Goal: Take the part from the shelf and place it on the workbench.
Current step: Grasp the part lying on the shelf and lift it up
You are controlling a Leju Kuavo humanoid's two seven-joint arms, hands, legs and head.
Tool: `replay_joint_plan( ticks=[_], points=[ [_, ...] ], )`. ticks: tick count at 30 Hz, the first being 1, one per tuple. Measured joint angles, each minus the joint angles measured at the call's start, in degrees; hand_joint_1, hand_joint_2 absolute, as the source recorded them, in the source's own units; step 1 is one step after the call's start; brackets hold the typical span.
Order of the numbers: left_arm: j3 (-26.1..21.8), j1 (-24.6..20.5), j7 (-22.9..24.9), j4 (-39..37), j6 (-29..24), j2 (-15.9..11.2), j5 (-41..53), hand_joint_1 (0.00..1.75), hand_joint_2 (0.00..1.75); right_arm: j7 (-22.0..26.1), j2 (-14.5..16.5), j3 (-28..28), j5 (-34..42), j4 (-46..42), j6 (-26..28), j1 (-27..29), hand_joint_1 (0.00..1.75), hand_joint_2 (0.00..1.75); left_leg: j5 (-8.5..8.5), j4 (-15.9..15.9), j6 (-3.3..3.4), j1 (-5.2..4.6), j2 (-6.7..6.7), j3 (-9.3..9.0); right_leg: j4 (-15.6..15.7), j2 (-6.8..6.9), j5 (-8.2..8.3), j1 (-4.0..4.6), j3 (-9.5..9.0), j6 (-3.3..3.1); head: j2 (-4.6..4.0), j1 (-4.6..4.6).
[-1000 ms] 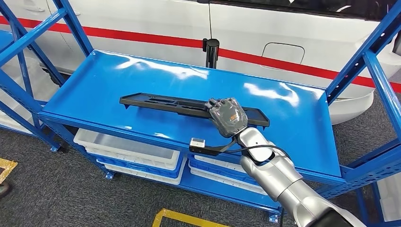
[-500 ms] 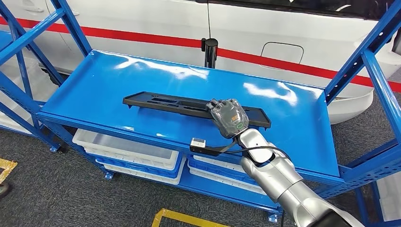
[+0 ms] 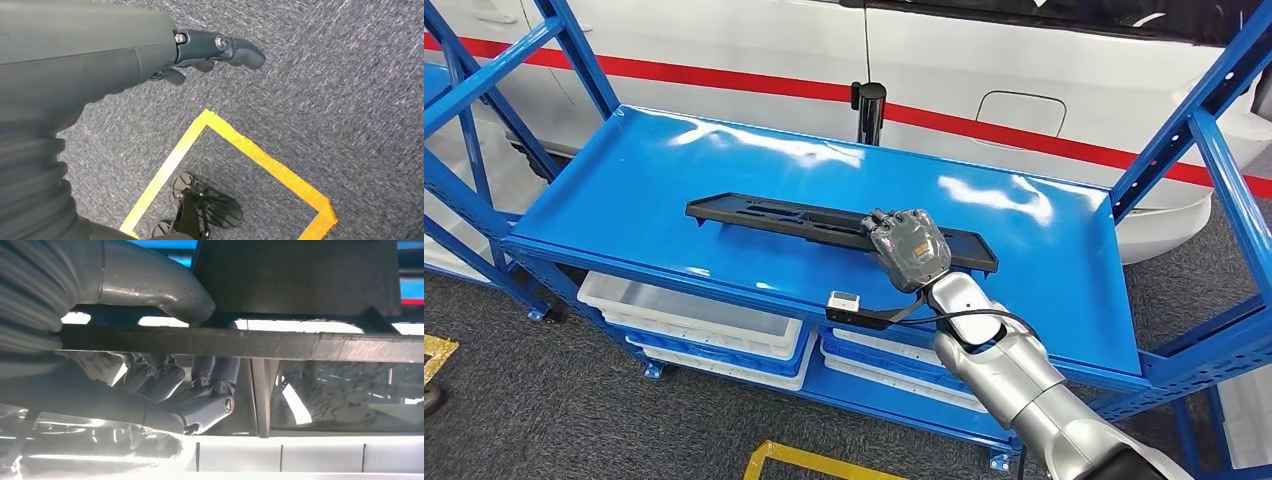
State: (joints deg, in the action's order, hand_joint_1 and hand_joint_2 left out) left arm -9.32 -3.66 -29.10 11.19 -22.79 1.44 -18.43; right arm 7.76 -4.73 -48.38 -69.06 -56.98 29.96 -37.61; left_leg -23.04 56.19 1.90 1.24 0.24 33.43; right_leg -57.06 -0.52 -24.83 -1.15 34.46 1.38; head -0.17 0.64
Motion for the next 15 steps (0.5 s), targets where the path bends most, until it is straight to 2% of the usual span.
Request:
replay_joint_plan(
  ticks=[1, 3, 4, 5, 6, 8, 9, 10, 11, 13, 14, 15],
  points=[
    [0.01, -0.09, 0.02, 0.0, 0.02, 0.04, 0.04, 0.0, 1.75, -0.02, -0.12, 0.09, -0.12, -0.11, -0.05, 0.05, 1.75, 1.75, 0.29, -0.37, 0.18, 0.2, -0.09, -0.12, -2.86, 0.04, -1.48, -0.02, 1.42, -0.27, 0.0, -0.09],
    [0.01, -0.26, 0.04, 0.0, 0.04, 0.07, 0.14, 0.0, 1.75, -0.05, -0.32, 0.19, -0.39, -0.25, -0.16, 0.39, 1.75, 1.75, 0.49, -0.44, 0.25, 0.22, -0.16, 0.1, -11.32, 0.04, -5.02, -0.26, 5.41, -0.63, 0.0, -0.12],
    [0.01, -0.29, 0.05, 0.0, 0.04, 0.07, 0.2, 0.0, 1.75, -0.07, -0.43, 0.21, -0.49, -0.26, -0.2, 0.68, 1.75, 1.75, 0.56, -0.43, 0.14, 0.27, -0.16, 0.22, -14.79, 0.05, -6.15, -0.44, 7.03, -0.45, 0.0, -0.13],
    [0.01, -0.29, 0.05, 0.0, 0.03, 0.07, 0.25, 0.0, 1.75, -0.08, -0.49, 0.22, -0.58, -0.27, -0.22, 0.94, 1.75, 1.75, 0.65, -0.41, -0.04, 0.38, -0.15, 0.32, -16.11, 0.08, -6.37, -0.68, 7.54, 0.01, 0.0, -0.11],
    [0.02, -0.3, 0.07, 0.0, 0.03, 0.09, 0.31, 0.0, 1.75, -0.09, -0.56, 0.25, -0.63, -0.3, -0.23, 1.12, 1.75, 1.75, 0.74, -0.38, -0.33, 0.55, -0.1, 0.4, -14.86, 0.13, -5.69, -0.96, 6.74, 0.67, 0.0, -0.13],
    [0.1, -0.35, 0.13, 0.0, 0.01, 0.08, 0.43, 0.0, 1.75, -0.11, -0.65, 0.41, -0.73, -0.45, -0.32, 1.2, 1.75, 1.75, 0.82, -0.03, -1.27, 0.88, 0.0, 0.62, -6.88, 0.52, -3.08, -1.75, 2.29, 2.15, 0.0, -0.22],
    [0.15, -0.4, 0.15, 0.01, -0.02, -0.01, 0.48, 0.0, 1.75, -0.13, -0.61, 0.52, -0.78, -0.56, -0.42, 1.15, 1.75, 1.75, 0.73, 0.3, -1.9, 0.93, 0.03, 0.84, -3.26, 0.64, -1.97, -1.87, 0.27, 2.43, 0.0, -0.33],
    [0.22, -0.44, 0.17, 0.01, -0.04, -0.09, 0.52, 0.0, 1.75, -0.15, -0.58, 0.64, -0.85, -0.67, -0.53, 1.13, 1.75, 1.75, 0.68, 0.58, -2.5, 0.89, 0.04, 1.04, -0.97, 0.7, -1.28, -1.92, -1.0, 2.29, 0.0, -0.34],
    [0.26, -0.47, 0.19, 0.02, -0.07, -0.18, 0.54, 0.0, 1.75, -0.16, -0.54, 0.73, -0.93, -0.76, -0.64, 1.14, 1.75, 1.75, 0.69, 0.78, -3.0, 0.88, 0.02, 1.2, -0.22, 0.67, -0.97, -1.83, -1.38, 1.85, 0.0, -0.34],
    [0.32, -0.49, 0.22, 0.02, -0.08, -0.16, 0.55, 0.0, 1.75, -0.19, -0.5, 0.84, -1.07, -0.88, -0.75, 1.21, 1.75, 1.75, 0.97, 0.77, -3.7, 1.2, -0.03, 1.4, -0.68, 0.44, -0.5, -1.58, -0.95, 0.71, 0.0, -0.17],
    [0.33, -0.49, 0.25, 0.02, -0.08, -0.15, 0.56, 0.0, 1.75, -0.17, -0.48, 0.86, -1.11, -0.9, -0.77, 1.2, 1.75, 1.75, 0.6, 1.13, -3.9, 1.47, -0.08, 1.6, -0.77, 0.41, -0.23, -1.57, -0.71, 0.24, 0.0, -0.14],
    [0.34, -0.49, 0.28, 0.02, -0.09, -0.14, 0.57, 0.0, 1.75, -0.16, -0.45, 0.9, -1.13, -0.9, -0.77, 1.17, 1.75, 1.75, -0.53, 2.3, -4.01, 1.64, -0.14, 2.11, -0.83, 0.4, 0.06, -1.52, -0.44, -0.25, 0.0, -0.12]
  ],
)
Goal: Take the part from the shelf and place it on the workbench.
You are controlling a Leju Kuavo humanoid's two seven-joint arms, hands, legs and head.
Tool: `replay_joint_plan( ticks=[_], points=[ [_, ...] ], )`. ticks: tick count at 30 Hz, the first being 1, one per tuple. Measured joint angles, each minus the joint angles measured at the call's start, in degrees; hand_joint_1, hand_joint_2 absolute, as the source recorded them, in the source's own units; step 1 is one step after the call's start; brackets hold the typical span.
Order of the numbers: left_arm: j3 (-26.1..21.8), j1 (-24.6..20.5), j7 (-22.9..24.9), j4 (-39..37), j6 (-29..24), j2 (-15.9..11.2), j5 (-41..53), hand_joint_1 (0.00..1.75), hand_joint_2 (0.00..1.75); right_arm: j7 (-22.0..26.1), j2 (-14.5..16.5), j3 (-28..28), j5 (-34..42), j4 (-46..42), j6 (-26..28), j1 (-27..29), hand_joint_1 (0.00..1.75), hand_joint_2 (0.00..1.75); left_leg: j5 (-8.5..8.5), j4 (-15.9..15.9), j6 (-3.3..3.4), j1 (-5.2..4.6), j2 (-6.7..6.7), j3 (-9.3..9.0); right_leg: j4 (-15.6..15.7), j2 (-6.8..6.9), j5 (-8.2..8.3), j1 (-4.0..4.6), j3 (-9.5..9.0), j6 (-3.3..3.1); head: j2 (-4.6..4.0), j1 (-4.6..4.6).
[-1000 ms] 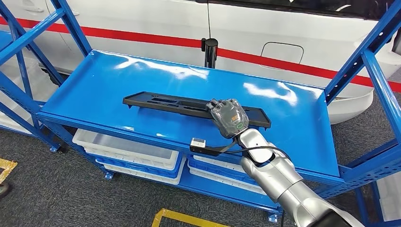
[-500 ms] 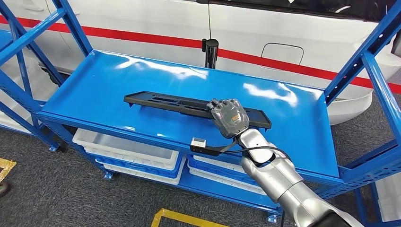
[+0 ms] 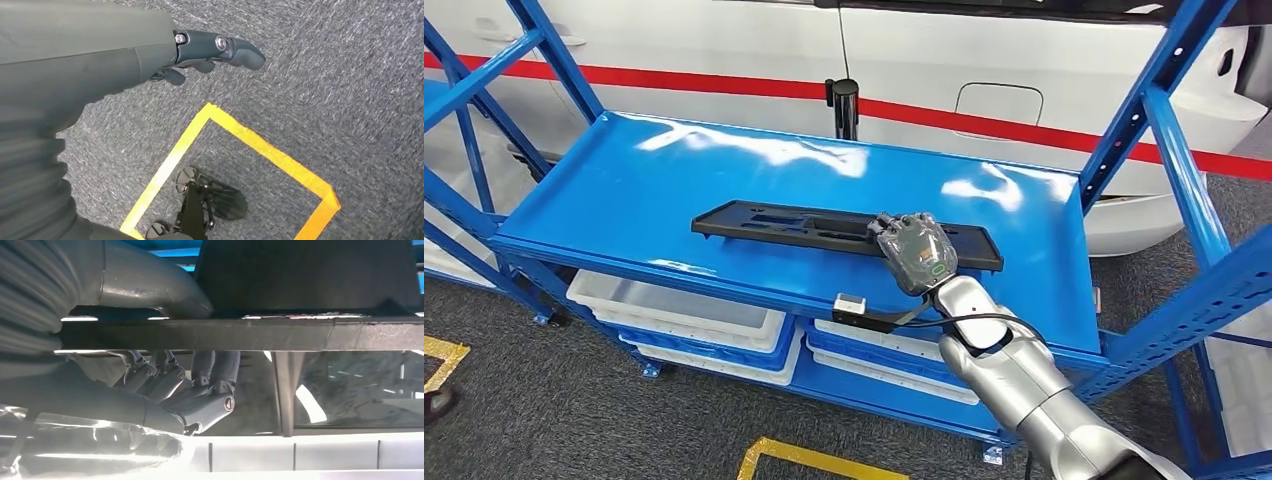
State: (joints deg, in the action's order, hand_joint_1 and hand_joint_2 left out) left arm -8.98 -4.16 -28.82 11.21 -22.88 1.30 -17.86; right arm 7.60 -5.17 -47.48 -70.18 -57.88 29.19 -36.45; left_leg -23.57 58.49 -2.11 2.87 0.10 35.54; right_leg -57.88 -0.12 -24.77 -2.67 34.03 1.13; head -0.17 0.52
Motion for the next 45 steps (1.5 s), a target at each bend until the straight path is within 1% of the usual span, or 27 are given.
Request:
replay_joint_plan(
  ticks=[3, 5, 6, 7, 9, 10, 13, 15, 16, 18, 20, 21, 22, 24, 26, 27, 29, 30, 32, 34, 35, 36, 37, 40, 41, 42, 45],
  points=[
    [0.01, -0.02, 0.06, 0.0, -0.05, -0.04, 0.16, 0.0, 1.75, 0.34, 0.09, 0.17, 0.23, -0.01, 0.36, -0.03, 1.75, 1.75, -7.02, 10.11, 0.06, -0.08, -0.11, 3.84, 0.01, 0.02, 0.93, 0.68, 1.16, -1.44, 0.0, 0.26],
    [0.0, 0.0, 0.09, 0.0, -0.09, -0.05, 0.29, 0.0, 1.75, 0.82, 0.06, 0.3, 0.76, -0.2, 0.8, 0.12, 1.75, 1.75, -9.79, 15.59, 0.46, -0.33, -0.1, 5.36, -0.02, 0.03, 1.58, 1.48, 2.12, -2.08, 0.0, 0.31],
    [0.0, -0.01, 0.11, 0.0, -0.12, -0.04, 0.33, 0.0, 1.75, 0.99, 0.0, 0.43, 1.02, -0.52, 0.95, 0.18, 1.75, 1.75, -9.59, 15.12, 0.94, -0.56, -0.1, 4.44, -0.02, 0.02, 1.94, 1.86, 2.57, -2.25, 0.0, 0.31],
    [0.0, -0.02, 0.12, 0.0, -0.15, -0.04, 0.38, 0.0, 1.75, 1.09, -0.09, 0.6, 1.18, -1.03, 1.01, 0.2, 1.75, 1.75, -8.62, 12.45, 1.65, -0.92, -0.1, 2.31, -0.02, 0.0, 2.32, 2.22, 2.97, -2.36, 0.0, 0.31],
    [0.01, -0.13, 0.11, 0.04, -0.2, -0.19, 0.43, 0.0, 1.75, 1.15, -0.32, 1.13, 1.36, -2.48, 1.04, 0.15, 1.75, 1.75, -6.75, 4.88, 3.44, -1.87, -0.21, -2.96, 0.08, -0.02, 3.09, 2.67, 3.46, -2.31, 0.0, 0.18],
    [0.02, -0.19, 0.09, 0.08, -0.21, -0.29, 0.45, 0.0, 1.75, 1.16, -0.46, 1.39, 1.43, -3.19, 1.09, 0.08, 1.75, 1.75, -6.14, 2.23, 4.2, -2.36, -0.3, -4.58, 0.19, 0.03, 3.42, 2.64, 3.56, -2.13, 0.0, 0.07],
    [0.03, -0.27, 0.07, 0.16, -0.22, -0.52, 0.46, 0.0, 1.75, 1.16, -0.79, 1.82, 1.48, -4.92, 1.3, -0.06, 1.75, 1.75, -4.76, 0.22, 5.43, -3.26, -0.47, -4.75, 0.91, 0.25, 4.66, 2.38, 3.58, -1.08, 0.0, 0.13],
    [0.03, -0.29, 0.09, 0.18, -0.21, -0.5, 0.46, 0.0, 1.75, 1.15, -1.12, 2.05, 1.44, -5.79, 1.48, -0.1, 1.75, 1.75, -2.72, -1.28, 5.69, -3.02, -0.6, -4.51, 0.59, 0.2, 4.31, 2.6, 4.24, -0.83, 0.0, 0.23],
    [0.03, -0.34, 0.11, 0.2, -0.21, -0.42, 0.46, 0.0, 1.75, 1.13, -1.34, 2.18, 1.39, -6.18, 1.6, -0.11, 1.75, 1.75, -1.61, -2.03, 5.71, -2.81, -0.7, -4.14, -0.84, 0.14, 2.84, 2.71, 5.06, -1.04, 0.0, 0.19],
    [0.04, -0.44, 0.17, 0.23, -0.14, -0.2, 0.48, 0.0, 1.75, 1.05, -1.93, 2.4, 1.17, -6.95, 1.77, 0.03, 1.75, 1.75, 0.06, -2.54, 5.56, -2.63, -0.77, -2.8, -7.35, 0.03, -2.22, 2.45, 7.37, -1.63, 0.0, 0.08],
    [0.04, -0.44, 0.22, 0.24, -0.07, -0.01, 0.5, 0.0, 1.75, 0.94, -2.46, 2.59, 0.85, -7.68, 1.8, 0.32, 1.75, 1.75, 1.37, -2.49, 5.12, -2.62, -0.77, -0.99, -14.01, 0.04, -5.1, 1.96, 8.53, -1.06, 0.0, 0.02],
    [0.04, -0.43, 0.22, 0.24, -0.07, 0.07, 0.51, 0.0, 1.75, 0.88, -2.65, 2.65, 0.7, -8.03, 1.8, 0.43, 1.75, 1.75, 2.04, -2.44, 4.9, -2.57, -0.79, -0.06, -15.23, 0.06, -4.88, 1.71, 7.95, -0.32, 0.0, 0.0],
    [0.04, -0.42, 0.24, 0.24, -0.07, 0.13, 0.52, 0.0, 1.75, 0.84, -2.78, 2.67, 0.6, -8.37, 1.8, 0.5, 1.75, 1.75, 2.66, -2.39, 4.62, -2.5, -0.81, 0.8, -14.17, 0.08, -3.82, 1.46, 6.24, 0.52, 0.0, -0.01],
    [0.04, -0.42, 0.27, 0.25, -0.08, 0.2, 0.52, 0.0, 1.75, 0.75, -2.95, 2.72, 0.5, -8.97, 1.8, 0.56, 1.75, 1.75, 3.78, -2.12, 3.94, -2.37, -0.81, 2.28, -7.29, 0.18, -2.57, 0.94, 0.55, 1.59, 0.0, 0.0],
    [0.03, -0.41, 0.29, 0.27, -0.13, 0.19, 0.53, 0.0, 1.75, 0.68, -3.0, 2.81, 0.44, -9.55, 1.78, 0.66, 1.75, 1.75, 4.63, -1.8, 3.15, -2.42, -0.78, 3.05, -0.45, 0.16, -3.87, 1.23, -4.13, 1.01, 0.0, 0.02],
    [0.03, -0.41, 0.28, 0.28, -0.16, 0.16, 0.54, 0.0, 1.75, 0.67, -3.03, 2.88, 0.39, -9.77, 1.76, 0.69, 1.75, 1.75, 5.0, -1.69, 2.81, -2.44, -0.73, 3.14, 1.01, 0.11, -4.61, 1.43, -4.93, 0.47, 0.0, 0.11],
    [0.03, -0.36, 0.28, 0.28, -0.22, 0.13, 0.55, 0.0, 1.75, 0.64, -3.15, 2.99, 0.3, -10.02, 1.72, 0.77, 1.75, 1.75, 5.4, -1.49, 2.17, -2.15, -0.59, 3.25, 1.38, 0.1, -4.29, 1.38, -4.7, -0.65, 0.0, 0.26],
    [0.03, -0.31, 0.3, 0.27, -0.22, 0.13, 0.55, 0.0, 1.75, 0.63, -3.17, 3.01, 0.28, -10.07, 1.7, 0.77, 1.75, 1.75, 4.61, -0.91, 1.91, -1.9, -0.54, 3.68, 1.28, 0.14, -3.89, 1.22, -4.55, -1.28, 0.0, 0.3],
    [0.04, -0.18, 0.33, 0.26, -0.22, 0.16, 0.55, 0.0, 1.75, 0.63, -3.17, 3.02, 0.28, -10.22, 1.69, 0.81, 1.75, 1.75, 0.13, 3.05, 1.37, -1.53, -0.46, 5.34, 1.31, 0.26, -2.81, 1.11, -3.85, -2.53, 0.0, 0.36],
    [0.04, -0.12, 0.35, 0.26, -0.22, 0.17, 0.55, 0.0, 1.75, 0.63, -3.19, 3.02, 0.28, -10.32, 1.69, 0.93, 1.75, 1.75, -5.21, 10.61, 0.99, -1.48, -0.41, 7.49, 1.22, 0.28, -1.73, 1.35, -2.68, -3.0, 0.0, 0.42],
    [0.04, -0.12, 0.35, 0.26, -0.21, 0.15, 0.55, 0.0, 1.75, 0.63, -3.21, 3.02, 0.28, -10.32, 1.68, 1.06, 1.75, 1.75, -6.51, 13.8, 0.87, -1.46, -0.4, 8.02, 1.18, 0.27, -1.22, 1.46, -2.06, -2.98, 0.0, 0.4],
    [0.04, -0.12, 0.35, 0.26, -0.21, 0.14, 0.55, 0.0, 1.75, 0.63, -3.23, 3.02, 0.28, -10.32, 1.67, 1.21, 1.75, 1.75, -6.67, 15.27, 0.87, -1.44, -0.4, 7.69, 1.13, 0.25, -0.78, 1.55, -1.47, -2.87, 0.0, 0.41],
    [0.04, -0.12, 0.36, 0.26, -0.19, 0.13, 0.55, 0.0, 1.75, 0.63, -3.24, 3.02, 0.28, -10.32, 1.66, 1.34, 1.75, 1.75, -5.94, 14.52, 0.99, -1.43, -0.4, 6.25, 1.09, 0.22, -0.4, 1.62, -0.95, -2.72, 0.0, 0.41],
    [0.05, -0.21, 0.36, 0.29, -0.15, -0.01, 0.55, 0.0, 1.75, 0.62, -3.2, 3.08, 0.26, -10.37, 1.63, 1.4, 1.75, 1.75, -3.6, 3.72, 1.98, -1.63, -0.18, -1.99, 1.04, 0.16, 0.6, 1.78, 0.03, -2.07, 0.0, 0.36],
    [0.06, -0.24, 0.36, 0.3, -0.15, -0.07, 0.55, 0.0, 1.75, 0.62, -3.16, 3.1, 0.25, -10.4, 1.62, 1.36, 1.75, 1.75, -3.42, 1.05, 2.32, -1.85, -0.07, -3.77, 1.07, 0.2, 0.93, 1.79, 0.17, -1.74, 0.0, 0.37],
    [0.07, -0.26, 0.36, 0.3, -0.14, -0.14, 0.55, 0.0, 1.75, 0.62, -3.1, 3.13, 0.25, -10.43, 1.61, 1.32, 1.75, 1.75, -3.5, -0.34, 2.6, -2.13, 0.01, -4.55, 1.12, 0.26, 1.25, 1.73, 0.28, -1.34, 0.0, 0.43],
    [0.09, -0.31, 0.36, 0.3, -0.14, -0.21, 0.55, 0.0, 1.75, 0.62, -3.06, 3.14, 0.23, -10.46, 1.56, 1.27, 1.75, 1.75, -1.97, -1.55, 3.71, -2.5, -0.22, -4.22, 1.09, 0.31, 1.67, 1.82, 0.88, -0.25, 0.0, 0.62]
  ],
)
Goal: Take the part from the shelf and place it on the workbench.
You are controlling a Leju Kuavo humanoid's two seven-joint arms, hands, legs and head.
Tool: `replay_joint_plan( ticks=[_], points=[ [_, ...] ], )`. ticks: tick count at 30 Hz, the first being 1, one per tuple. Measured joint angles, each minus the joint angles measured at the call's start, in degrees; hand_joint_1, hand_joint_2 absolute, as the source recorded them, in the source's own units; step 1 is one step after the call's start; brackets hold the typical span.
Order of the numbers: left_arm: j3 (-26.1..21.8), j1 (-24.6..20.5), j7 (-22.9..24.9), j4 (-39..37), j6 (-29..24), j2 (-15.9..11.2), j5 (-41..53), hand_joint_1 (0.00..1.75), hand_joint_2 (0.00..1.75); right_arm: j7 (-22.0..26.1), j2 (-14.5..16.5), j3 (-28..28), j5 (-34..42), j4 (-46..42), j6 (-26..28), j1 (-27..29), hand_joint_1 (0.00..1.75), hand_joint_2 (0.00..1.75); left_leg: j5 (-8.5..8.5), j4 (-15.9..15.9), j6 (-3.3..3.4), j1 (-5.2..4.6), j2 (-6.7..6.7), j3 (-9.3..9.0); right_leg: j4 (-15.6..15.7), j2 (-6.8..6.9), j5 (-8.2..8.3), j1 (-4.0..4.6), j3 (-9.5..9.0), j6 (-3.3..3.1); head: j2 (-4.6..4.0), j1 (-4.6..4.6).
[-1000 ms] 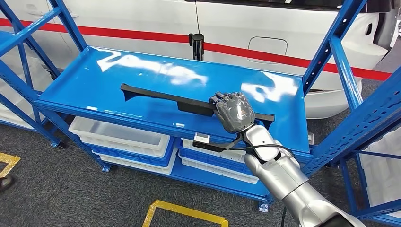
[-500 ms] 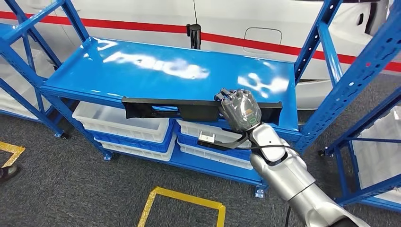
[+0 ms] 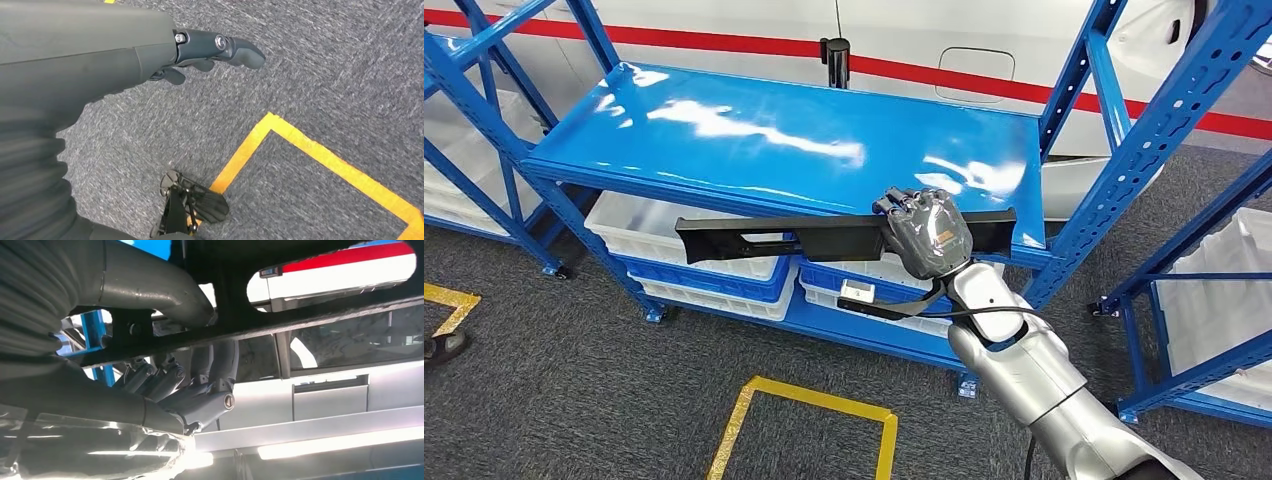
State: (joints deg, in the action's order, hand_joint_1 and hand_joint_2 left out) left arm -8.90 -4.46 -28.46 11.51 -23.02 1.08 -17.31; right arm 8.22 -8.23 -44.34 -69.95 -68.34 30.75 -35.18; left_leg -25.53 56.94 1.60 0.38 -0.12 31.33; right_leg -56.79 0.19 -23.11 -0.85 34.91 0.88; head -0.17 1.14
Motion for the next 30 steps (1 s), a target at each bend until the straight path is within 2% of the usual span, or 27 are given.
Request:
replay_joint_plan(
  ticks=[1, 2, 4, 5, 6, 7, 8, 9, 10, 11, 12, 13, 15, 16, 17, 18, 19, 20, 21, 22, 23, 24, 25, 26, 27, 28, 30],
  points=[
    [0.0, -0.06, 0.0, 0.01, 0.01, 0.03, 0.0, 0.0, 1.75, -0.01, -0.06, 0.01, -0.01, -0.01, -0.02, -0.04, 1.75, 1.75, 0.83, -0.58, 0.55, 0.08, -0.16, 0.33, -1.03, -0.04, -1.02, 0.14, 0.74, -0.07, 0.0, -0.07],
    [0.0, -0.13, 0.02, 0.01, 0.02, 0.09, 0.0, 0.0, 1.75, -0.01, -0.14, 0.02, -0.01, -0.01, -0.03, -0.07, 1.75, 1.75, 1.71, -1.12, 0.96, 0.19, -0.31, 0.84, -3.21, -0.07, -2.89, 0.26, 1.84, -0.39, 0.0, -0.14],
    [0.0, -0.21, 0.05, 0.01, 0.05, 0.17, 0.0, 0.0, 1.75, -0.02, -0.26, 0.03, -0.01, 0.0, -0.05, -0.05, 1.75, 1.75, 3.08, -1.29, 1.38, 0.2, -0.4, 2.43, -10.37, -0.1, -7.76, 0.16, 4.49, -1.04, 0.0, -0.22],
    [0.0, -0.22, 0.07, 0.01, 0.07, 0.19, 0.0, 0.0, 1.75, -0.02, -0.34, 0.03, -0.01, 0.01, -0.08, 0.03, 1.75, 1.75, 3.75, -1.27, 1.33, 0.18, -0.41, 3.33, -14.06, -0.1, -9.37, 0.12, 5.41, -0.93, 0.0, -0.26],
    [0.0, -0.22, 0.08, 0.01, 0.07, 0.22, 0.0, 0.0, 1.75, -0.02, -0.43, 0.03, -0.01, 0.02, -0.15, 0.13, 1.75, 1.75, 4.44, -1.24, 1.26, 0.18, -0.41, 4.25, -16.5, -0.1, -9.85, 0.06, 5.63, -0.48, 0.0, -0.28],
    [0.0, -0.21, 0.08, 0.01, 0.07, 0.26, 0.0, 0.0, 1.75, -0.03, -0.5, 0.03, 0.01, 0.03, -0.24, 0.2, 1.75, 1.75, 5.15, -1.22, 1.12, 0.17, -0.42, 5.19, -17.23, -0.09, -9.28, 0.01, 4.95, 0.18, 0.0, -0.34],
    [0.0, -0.21, 0.09, 0.01, 0.07, 0.32, 0.0, 0.0, 1.75, -0.04, -0.56, 0.03, 0.04, 0.04, -0.36, 0.23, 1.75, 1.75, 5.87, -1.19, 0.92, 0.18, -0.41, 6.08, -15.72, -0.09, -8.01, -0.09, 3.14, 0.83, 0.0, -0.39],
    [0.0, -0.21, 0.09, 0.01, 0.07, 0.38, 0.0, 0.0, 1.75, -0.05, -0.57, 0.03, 0.07, 0.04, -0.49, 0.22, 1.75, 1.75, 6.54, -1.14, 0.69, 0.18, -0.39, 6.85, -12.48, -0.07, -6.87, -0.17, 0.48, 1.21, 0.0, -0.41],
    [0.0, -0.2, 0.09, 0.01, 0.07, 0.42, 0.01, 0.0, 1.75, -0.06, -0.54, 0.04, 0.1, 0.03, -0.61, 0.16, 1.75, 1.75, 7.15, -1.05, 0.38, 0.09, -0.37, 7.53, -7.94, -0.05, -6.45, -0.14, -3.07, 1.23, 0.0, -0.44],
    [0.0, -0.2, 0.09, 0.01, 0.07, 0.45, 0.03, 0.0, 1.75, -0.07, -0.47, 0.07, 0.13, 0.01, -0.71, 0.1, 1.75, 1.75, 7.81, -0.96, 0.06, -0.01, -0.37, 8.04, -3.46, -0.07, -6.69, -0.01, -6.12, 0.93, 0.0, -0.35],
    [0.0, -0.2, 0.09, 0.0, 0.07, 0.46, 0.05, 0.0, 1.75, -0.07, -0.39, 0.09, 0.16, 0.01, -0.8, 0.07, 1.75, 1.75, 8.46, -1.0, -0.25, -0.1, -0.38, 8.34, -0.26, -0.1, -7.2, 0.19, -7.99, 0.57, 0.0, -0.28],
    [0.0, -0.17, 0.1, -0.01, 0.07, 0.46, 0.1, 0.0, 1.75, -0.08, -0.33, 0.12, 0.19, 0.0, -0.85, 0.06, 1.75, 1.75, 9.15, -1.18, -0.62, -0.14, -0.4, 8.52, 1.66, -0.15, -7.58, 0.45, -8.92, 0.17, 0.0, -0.18],
    [0.0, -0.06, 0.15, -0.02, 0.08, 0.41, 0.17, 0.0, 1.75, -0.14, -0.24, 0.14, 0.2, 0.02, -0.91, 0.16, 1.75, 1.75, 9.9, -1.58, -1.34, 0.1, -0.33, 8.87, 2.12, -0.14, -6.93, 0.14, -8.14, -0.71, 0.0, -0.03],
    [0.0, 0.03, 0.18, -0.03, 0.09, 0.38, 0.21, 0.0, 1.75, -0.18, -0.16, 0.15, 0.18, 0.02, -0.94, 0.21, 1.75, 1.75, 8.75, -0.9, -1.71, 0.31, -0.27, 9.33, 2.13, -0.09, -6.29, -0.17, -7.86, -1.44, 0.0, 0.06],
    [0.0, 0.12, 0.2, -0.03, 0.09, 0.36, 0.23, 0.0, 1.75, -0.22, -0.04, 0.15, 0.15, 0.02, -0.97, 0.25, 1.75, 1.75, 6.47, 0.94, -2.05, 0.53, -0.17, 10.06, 2.21, -0.01, -5.59, -0.5, -7.5, -2.11, 0.0, 0.19],
    [0.0, 0.17, 0.21, -0.04, 0.09, 0.36, 0.26, 0.0, 1.75, -0.24, 0.09, 0.15, 0.13, 0.02, -0.99, 0.26, 1.75, 1.75, 3.39, 4.05, -2.4, 0.76, -0.07, 11.01, 2.19, 0.06, -4.94, -0.63, -7.07, -2.59, 0.0, 0.3],
    [0.0, 0.22, 0.22, -0.04, 0.09, 0.39, 0.28, 0.0, 1.75, -0.26, 0.22, 0.15, 0.11, 0.02, -1.01, 0.29, 1.75, 1.75, 0.34, 8.1, -2.78, 0.93, 0.0, 12.02, 2.14, 0.1, -4.33, -0.54, -6.41, -2.9, 0.0, 0.42],
    [0.0, 0.23, 0.22, -0.04, 0.09, 0.4, 0.31, 0.0, 1.75, -0.26, 0.31, 0.14, 0.1, 0.02, -1.02, 0.32, 1.75, 1.75, -1.69, 12.14, -3.16, 1.09, 0.07, 12.77, 2.05, 0.13, -3.79, -0.47, -5.73, -2.89, 0.0, 0.48],
    [0.0, 0.23, 0.23, -0.04, 0.1, 0.39, 0.33, 0.0, 1.75, -0.26, 0.36, 0.13, 0.09, 0.02, -1.03, 0.36, 1.75, 1.75, -2.47, 15.01, -3.48, 1.27, 0.09, 12.96, 1.89, 0.13, -3.31, -0.44, -5.03, -2.74, 0.0, 0.48],
    [0.0, 0.22, 0.27, -0.04, 0.1, 0.39, 0.34, 0.0, 1.75, -0.26, 0.38, 0.13, 0.08, 0.02, -1.05, 0.41, 1.75, 1.75, -2.15, 16.02, -3.73, 1.49, 0.08, 12.22, 1.63, 0.13, -2.9, -0.46, -4.28, -2.53, 0.0, 0.49],
    [0.0, 0.21, 0.33, -0.03, 0.11, 0.38, 0.35, 0.0, 1.75, -0.26, 0.39, 0.14, 0.07, 0.02, -1.11, 0.48, 1.75, 1.75, -1.08, 14.71, -3.89, 1.74, 0.07, 10.3, 1.31, 0.1, -2.55, -0.52, -3.55, -2.26, 0.0, 0.51],
    [0.0, 0.18, 0.41, -0.02, 0.11, 0.37, 0.35, 0.0, 1.75, -0.26, 0.39, 0.15, 0.07, 0.01, -1.17, 0.55, 1.75, 1.75, -0.08, 11.49, -3.98, 1.99, 0.07, 7.44, 1.03, 0.05, -2.26, -0.58, -2.95, -1.91, 0.0, 0.58],
    [0.0, 0.12, 0.48, -0.01, 0.1, 0.38, 0.35, 0.0, 1.75, -0.26, 0.39, 0.19, 0.06, -0.01, -1.24, 0.59, 1.75, 1.75, 0.11, 7.41, -4.0, 2.12, 0.19, 4.27, 0.81, 0.01, -1.96, -0.53, -2.37, -1.48, 0.0, 0.62],
    [0.0, 0.06, 0.54, 0.0, 0.1, 0.38, 0.35, 0.0, 1.75, -0.28, 0.4, 0.25, 0.05, -0.04, -1.31, 0.62, 1.75, 1.75, 0.01, 4.03, -3.79, 2.1, 0.37, 1.87, 0.71, 0.0, -1.63, -0.45, -1.99, -1.02, 0.0, 0.63],
    [-0.01, 0.03, 0.56, 0.0, 0.09, 0.39, 0.35, 0.0, 1.75, -0.3, 0.43, 0.3, 0.03, -0.07, -1.36, 0.62, 1.75, 1.75, -0.37, 1.82, -3.46, 1.94, 0.53, 0.5, 0.72, 0.01, -1.27, -0.36, -1.77, -0.56, 0.0, 0.63],
    [-0.02, 0.0, 0.57, -0.01, 0.05, 0.4, 0.34, 0.0, 1.75, -0.32, 0.48, 0.35, 0.01, -0.11, -1.4, 0.62, 1.75, 1.75, -0.66, 0.88, -3.06, 1.66, 0.66, 0.15, 0.82, 0.03, -0.87, -0.32, -1.58, -0.05, 0.0, 0.69],
    [-0.1, 0.02, 0.57, -0.02, -0.04, 0.39, 0.2, 0.0, 1.75, -0.34, 0.57, 0.37, -0.05, -0.15, -1.49, 0.64, 1.75, 1.75, 0.2, 0.5, -1.87, 1.37, 0.49, 0.76, 0.94, 0.05, -0.3, -0.31, -1.24, 0.91, 0.0, 0.76]
  ],
)
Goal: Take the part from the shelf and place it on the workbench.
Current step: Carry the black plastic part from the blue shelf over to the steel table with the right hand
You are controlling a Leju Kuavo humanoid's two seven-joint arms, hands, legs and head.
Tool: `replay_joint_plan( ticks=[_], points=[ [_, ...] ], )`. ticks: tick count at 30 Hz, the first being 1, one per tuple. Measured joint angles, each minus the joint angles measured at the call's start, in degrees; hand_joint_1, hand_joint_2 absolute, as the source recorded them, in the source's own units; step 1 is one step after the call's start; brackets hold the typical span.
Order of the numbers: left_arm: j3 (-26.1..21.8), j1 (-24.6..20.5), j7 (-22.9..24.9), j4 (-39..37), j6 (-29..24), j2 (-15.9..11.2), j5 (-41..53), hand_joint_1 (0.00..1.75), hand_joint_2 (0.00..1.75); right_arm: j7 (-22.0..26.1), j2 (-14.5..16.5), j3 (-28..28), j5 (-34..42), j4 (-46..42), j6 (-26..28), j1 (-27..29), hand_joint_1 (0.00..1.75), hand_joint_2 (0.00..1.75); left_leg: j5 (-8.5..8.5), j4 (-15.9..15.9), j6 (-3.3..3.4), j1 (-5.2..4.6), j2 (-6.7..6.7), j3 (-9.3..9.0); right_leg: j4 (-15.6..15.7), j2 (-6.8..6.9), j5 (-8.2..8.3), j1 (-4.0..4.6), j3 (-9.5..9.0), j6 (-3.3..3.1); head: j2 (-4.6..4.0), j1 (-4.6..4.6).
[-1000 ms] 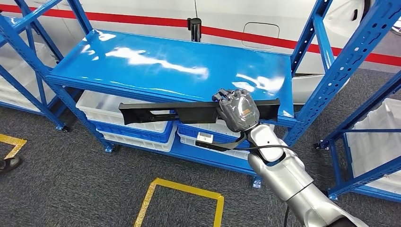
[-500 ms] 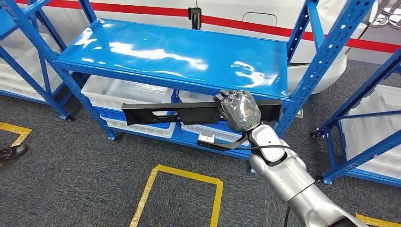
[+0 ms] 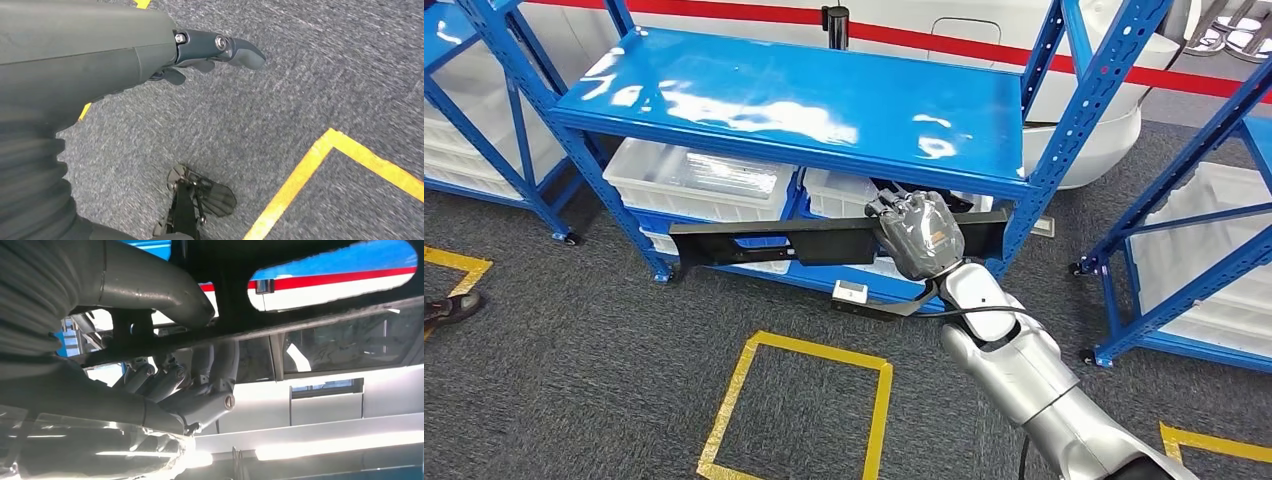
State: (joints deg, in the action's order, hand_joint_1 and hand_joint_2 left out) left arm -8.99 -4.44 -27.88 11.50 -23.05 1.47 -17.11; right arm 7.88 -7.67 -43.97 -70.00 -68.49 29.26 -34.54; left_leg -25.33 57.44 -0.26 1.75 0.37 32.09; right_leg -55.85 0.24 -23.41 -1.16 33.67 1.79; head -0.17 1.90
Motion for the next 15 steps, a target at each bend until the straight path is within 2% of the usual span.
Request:
replay_joint_plan(
  ticks=[1, 2, 3, 4, 5, 6, 7, 8, 9, 10, 11, 12, 13, 14, 15],
  points=[
    [-0.05, -0.02, -0.04, 0.01, -0.04, 0.04, -0.1, 0.0, 1.75, -0.01, 0.01, 0.01, -0.07, -0.01, -0.07, 0.0, 1.75, 1.75, 0.56, -0.35, 0.66, -0.09, -0.16, 0.37, -0.55, -0.02, -0.54, 0.06, 0.63, 0.18, 0.0, 0.01],
    [-0.11, -0.03, -0.13, 0.01, -0.06, 0.09, -0.19, 0.0, 1.75, 0.0, 0.01, 0.01, -0.16, -0.01, -0.16, 0.01, 1.75, 1.75, 1.24, -0.66, 1.42, -0.17, -0.32, 0.89, -2.26, -0.04, -2.0, 0.12, 1.58, -0.03, 0.0, -0.12],
    [-0.16, -0.04, -0.27, 0.01, -0.05, 0.13, -0.23, 0.0, 1.75, -0.01, 0.0, 0.01, -0.26, -0.01, -0.27, 0.0, 1.75, 1.75, 1.97, -0.89, 2.06, -0.26, -0.49, 1.57, -5.28, -0.04, -4.23, 0.14, 2.94, -0.48, 0.0, -0.22],
    [-0.19, -0.03, -0.42, 0.02, 0.0, 0.14, -0.23, 0.0, 1.75, -0.02, 0.01, 0.0, -0.38, -0.01, -0.37, 0.01, 1.75, 1.75, 2.62, -0.92, 2.45, -0.53, -0.54, 2.38, -9.26, -0.07, -6.76, 0.12, 4.45, -0.96, 0.0, -0.3],
    [-0.22, -0.03, -0.54, 0.01, 0.07, 0.12, -0.21, 0.0, 1.75, -0.04, 0.01, 0.0, -0.46, -0.01, -0.44, 0.05, 1.75, 1.75, 3.26, -0.89, 2.74, -0.74, -0.57, 3.25, -13.47, -0.07, -8.85, 0.08, 5.71, -1.17, 0.0, -0.37],
    [-0.25, -0.03, -0.61, 0.01, 0.14, 0.1, -0.17, 0.0, 1.75, -0.08, -0.03, 0.0, -0.52, -0.01, -0.49, 0.13, 1.75, 1.75, 3.85, -0.88, 2.84, -0.96, -0.56, 4.11, -16.53, -0.08, -9.91, 0.09, 6.36, -1.05, 0.0, -0.39],
    [-0.28, -0.03, -0.62, 0.01, 0.19, 0.1, -0.1, 0.0, 1.75, -0.13, -0.07, 0.01, -0.53, -0.01, -0.5, 0.24, 1.75, 1.75, 4.38, -0.87, 2.88, -1.17, -0.54, 4.88, -17.87, -0.08, -9.91, 0.16, 6.17, -0.73, 0.0, -0.39],
    [-0.31, -0.02, -0.61, 0.0, 0.21, 0.11, 0.01, 0.0, 1.75, -0.17, -0.12, 0.03, -0.37, -0.02, -0.54, 0.37, 1.75, 1.75, 4.91, -0.88, 2.88, -1.38, -0.5, 5.62, -17.04, -0.09, -8.91, 0.31, 4.91, -0.36, 0.0, -0.42],
    [-0.33, -0.03, -0.59, 0.0, 0.21, 0.12, 0.14, 0.0, 1.75, -0.2, -0.14, 0.07, -0.09, -0.03, -0.61, 0.49, 1.75, 1.75, 5.44, -0.88, 2.85, -1.55, -0.47, 6.25, -14.27, -0.08, -7.5, 0.56, 2.73, -0.2, 0.0, -0.42],
    [-0.35, -0.03, -0.57, 0.01, 0.2, 0.24, 0.26, 0.0, 1.75, -0.2, -0.15, 0.16, 0.26, -0.1, -0.72, 0.55, 1.75, 1.75, 5.98, -0.88, 2.79, -1.61, -0.47, 6.8, -10.23, -0.06, -6.53, 0.98, -0.19, -0.52, 0.0, -0.39],
    [-0.37, -0.03, -0.56, 0.01, 0.19, 0.33, 0.39, 0.0, 1.75, -0.19, -0.13, 0.31, 0.64, -0.24, -0.88, 0.57, 1.75, 1.75, 6.51, -0.86, 2.65, -1.72, -0.48, 7.28, -5.46, 0.05, -6.29, 1.43, -3.41, -1.15, 0.0, -0.43],
    [-0.38, 0.01, -0.56, 0.01, 0.18, 0.44, 0.48, 0.0, 1.75, -0.15, -0.1, 0.48, 1.0, -0.43, -1.1, 0.56, 1.75, 1.75, 7.07, -0.91, 2.41, -1.73, -0.55, 7.56, -1.89, 0.15, -6.42, 1.85, -5.69, -1.74, 0.0, -0.4],
    [-0.39, 0.05, -0.56, 0.01, 0.19, 0.54, 0.61, 0.0, 1.75, -0.04, -0.1, 0.65, 1.45, -0.63, -1.39, 0.55, 1.75, 1.75, 7.55, -0.98, 2.14, -1.65, -0.66, 7.71, 0.55, 0.24, -6.78, 2.16, -7.0, -2.27, 0.0, -0.42],
    [-0.39, 0.08, -0.57, 0.01, 0.19, 0.54, 0.74, 0.0, 1.75, 0.13, -0.09, 0.82, 2.03, -0.82, -1.77, 0.58, 1.75, 1.75, 8.05, -1.16, 1.8, -1.66, -0.74, 7.74, 1.72, 0.29, -6.85, 2.26, -7.3, -2.54, 0.0, -0.48],
    [-0.39, 0.11, -0.57, 0.0, 0.2, 0.5, 0.84, 0.0, 1.75, 0.38, -0.09, 0.96, 2.73, -0.97, -2.16, 0.65, 1.75, 1.75, 8.42, -1.36, 1.47, -1.54, -0.79, 7.81, 1.91, 0.28, -6.31, 1.79, -7.01, -2.75, 0.0, -0.51]
  ],
)
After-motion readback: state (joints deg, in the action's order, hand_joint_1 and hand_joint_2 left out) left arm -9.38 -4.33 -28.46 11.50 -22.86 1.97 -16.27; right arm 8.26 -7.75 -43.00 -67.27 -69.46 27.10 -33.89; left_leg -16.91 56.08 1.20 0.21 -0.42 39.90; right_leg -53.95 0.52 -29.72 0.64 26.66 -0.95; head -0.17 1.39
